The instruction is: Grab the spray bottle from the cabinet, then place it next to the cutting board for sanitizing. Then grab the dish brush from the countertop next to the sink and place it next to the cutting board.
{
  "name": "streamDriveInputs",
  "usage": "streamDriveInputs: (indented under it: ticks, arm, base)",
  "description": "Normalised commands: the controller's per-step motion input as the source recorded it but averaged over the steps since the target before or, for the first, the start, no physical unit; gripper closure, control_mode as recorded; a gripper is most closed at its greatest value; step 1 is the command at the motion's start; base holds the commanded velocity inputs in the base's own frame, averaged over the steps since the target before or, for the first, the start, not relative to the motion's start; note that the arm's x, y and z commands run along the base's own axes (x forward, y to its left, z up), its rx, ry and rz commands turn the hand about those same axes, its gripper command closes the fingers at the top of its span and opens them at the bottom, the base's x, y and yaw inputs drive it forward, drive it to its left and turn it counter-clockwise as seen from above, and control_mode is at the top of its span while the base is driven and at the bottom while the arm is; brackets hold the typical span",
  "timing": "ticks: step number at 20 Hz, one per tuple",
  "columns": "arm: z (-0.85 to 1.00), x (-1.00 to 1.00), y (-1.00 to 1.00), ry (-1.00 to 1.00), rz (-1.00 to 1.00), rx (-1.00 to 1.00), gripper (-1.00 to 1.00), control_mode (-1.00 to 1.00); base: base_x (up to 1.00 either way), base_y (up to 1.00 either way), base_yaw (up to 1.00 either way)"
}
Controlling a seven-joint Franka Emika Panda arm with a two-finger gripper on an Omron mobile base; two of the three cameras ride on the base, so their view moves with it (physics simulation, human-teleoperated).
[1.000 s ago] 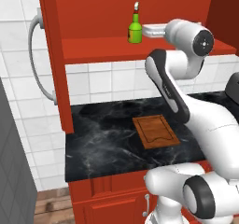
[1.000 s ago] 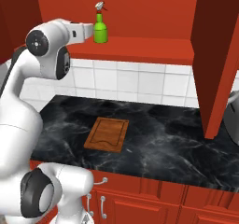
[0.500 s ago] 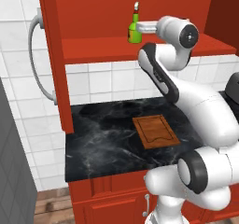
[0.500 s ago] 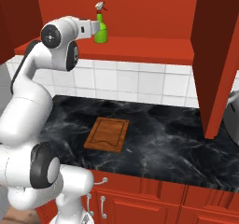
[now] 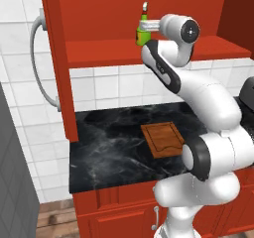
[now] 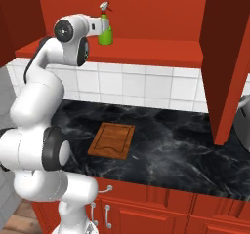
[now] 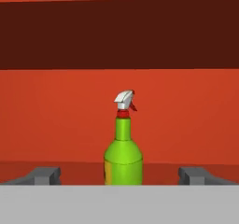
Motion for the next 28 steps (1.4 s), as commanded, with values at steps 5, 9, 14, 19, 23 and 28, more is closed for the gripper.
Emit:
streamDriveInputs:
  ticks: [5,9,14,19,23,28]
  arm:
    - [0.00,0.59,0.00,0.05,0.00,0.00,-1.00,-1.00]
    - [0.00,0.54,0.00,0.02,0.00,0.00,-1.00,-1.00]
    - [0.00,0.54,0.08,0.00,-0.03,0.00,-1.00,-1.00]
    - [0.00,0.50,0.00,0.00,-0.02,0.00,-1.00,-1.00]
    - [0.00,0.45,0.00,0.00,0.00,0.00,-1.00,-1.00]
    - [0.00,0.27,0.03,-0.01,-0.01,0.00,-1.00,-1.00]
  base:
    - [0.00,0.00,0.00]
    - [0.00,0.00,0.00]
    - [0.00,0.00,0.00]
    - [0.00,0.00,0.00]
    - [0.00,0.00,0.00]
    - [0.00,0.00,0.00]
